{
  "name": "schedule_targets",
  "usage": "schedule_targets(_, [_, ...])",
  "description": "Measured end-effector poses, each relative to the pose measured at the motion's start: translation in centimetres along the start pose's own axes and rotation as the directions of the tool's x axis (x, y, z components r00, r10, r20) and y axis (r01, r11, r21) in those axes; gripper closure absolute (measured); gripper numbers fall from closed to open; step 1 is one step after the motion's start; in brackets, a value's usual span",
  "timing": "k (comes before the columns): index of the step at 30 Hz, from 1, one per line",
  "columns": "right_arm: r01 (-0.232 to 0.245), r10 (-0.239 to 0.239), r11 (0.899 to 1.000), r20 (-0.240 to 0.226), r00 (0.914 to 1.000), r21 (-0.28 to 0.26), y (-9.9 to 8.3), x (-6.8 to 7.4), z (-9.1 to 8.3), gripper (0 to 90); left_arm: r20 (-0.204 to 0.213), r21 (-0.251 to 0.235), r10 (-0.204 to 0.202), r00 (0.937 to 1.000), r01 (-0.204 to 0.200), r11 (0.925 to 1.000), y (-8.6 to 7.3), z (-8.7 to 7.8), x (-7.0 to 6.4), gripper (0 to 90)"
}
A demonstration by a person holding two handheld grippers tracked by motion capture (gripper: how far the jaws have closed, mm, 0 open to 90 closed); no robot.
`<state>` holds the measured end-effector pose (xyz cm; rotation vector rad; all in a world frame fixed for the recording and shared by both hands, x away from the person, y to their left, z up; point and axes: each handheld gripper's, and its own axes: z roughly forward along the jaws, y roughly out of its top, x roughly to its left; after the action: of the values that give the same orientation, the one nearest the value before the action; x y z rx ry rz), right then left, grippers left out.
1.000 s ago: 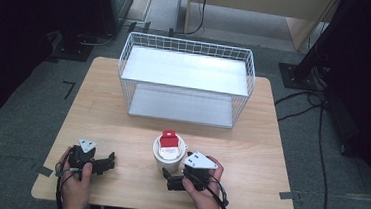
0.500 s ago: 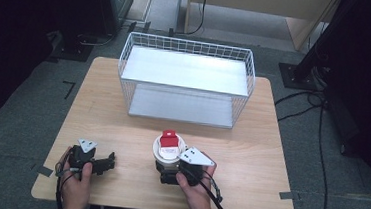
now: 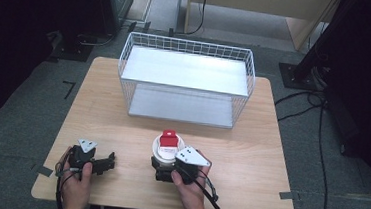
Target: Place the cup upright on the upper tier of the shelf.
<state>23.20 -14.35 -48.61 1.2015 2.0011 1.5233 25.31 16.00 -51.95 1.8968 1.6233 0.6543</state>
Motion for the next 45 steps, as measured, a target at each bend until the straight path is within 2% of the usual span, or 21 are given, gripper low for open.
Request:
schedule_targets(5, [-0.019, 0.019, 1.0, 0.0, 0.9998, -0.021, -0.2, 0.2, 0.4, 0.7, 0.0, 0.0, 0.0, 1.0, 0.0, 1.0, 0.0, 0.0, 0.0, 0.0])
schedule_targets(8, [-0.013, 0.013, 0.999, 0.01, 0.9999, -0.042, -0.2, 0.3, 0.4, 1.0, 0.0, 0.0, 0.0, 1.0, 0.0, 1.0, 0.0, 0.0, 0.0, 0.0])
schedule_targets(11, [0.0, 0.003, 0.997, 0.034, 0.9994, -0.073, -0.2, 0.5, 0.4, 2.0, 0.001, 0.0, 0.0, 1.0, 0.0, 1.0, 0.0, 0.0, 0.0, 0.0])
schedule_targets(13, [-0.008, 0.012, 0.996, 0.043, 0.999, -0.088, -0.3, 0.5, 0.4, 2.2, 0.0, 0.0, 0.0, 1.0, 0.0, 1.0, 0.0, 0.0, 0.0, 0.0])
schedule_targets(18, [-0.01, 0.013, 0.994, 0.033, 0.9994, -0.111, -0.4, 0.3, 0.1, 3.0, 0.0, 0.0, 0.0, 1.0, 0.0, 1.0, 0.0, 0.0, 0.0, 0.0])
schedule_targets(21, [-0.052, 0.053, 0.99, 0.001, 0.9986, -0.135, -0.4, -0.1, -0.2, 3.0, 0.0, 0.0, 0.001, 1.0, -0.001, 1.0, 0.0, 0.0, 0.0, 0.0])
schedule_targets(23, [-0.059, 0.059, 0.988, -0.005, 0.9982, -0.14, -0.3, -0.1, -0.3, 3.0, 0.0, 0.0, 0.0, 1.0, 0.0, 1.0, 0.0, 0.0, 0.0, 0.0])
schedule_targets(26, [-0.05, 0.049, 0.986, -0.011, 0.9988, -0.16, -0.1, -0.2, -0.5, 2.9, 0.0, 0.0, 0.0, 1.0, 0.0, 1.0, 0.0, 0.0, 0.0, 0.0])
schedule_targets(37, [-0.036, 0.029, 0.972, -0.03, 0.9991, -0.232, 2.2, -0.2, -1.8, 2.8, 0.0, -0.001, -0.001, 1.0, 0.001, 1.0, 0.0, 0.0, 0.0, 0.0])
schedule_targets(45, [-0.018, 0.015, 0.958, -0.012, 0.9998, -0.288, 5.1, -0.9, -2.5, 2.5, -0.001, -0.002, -0.001, 1.0, 0.001, 1.0, 0.0, 0.0, 0.0, 0.0])
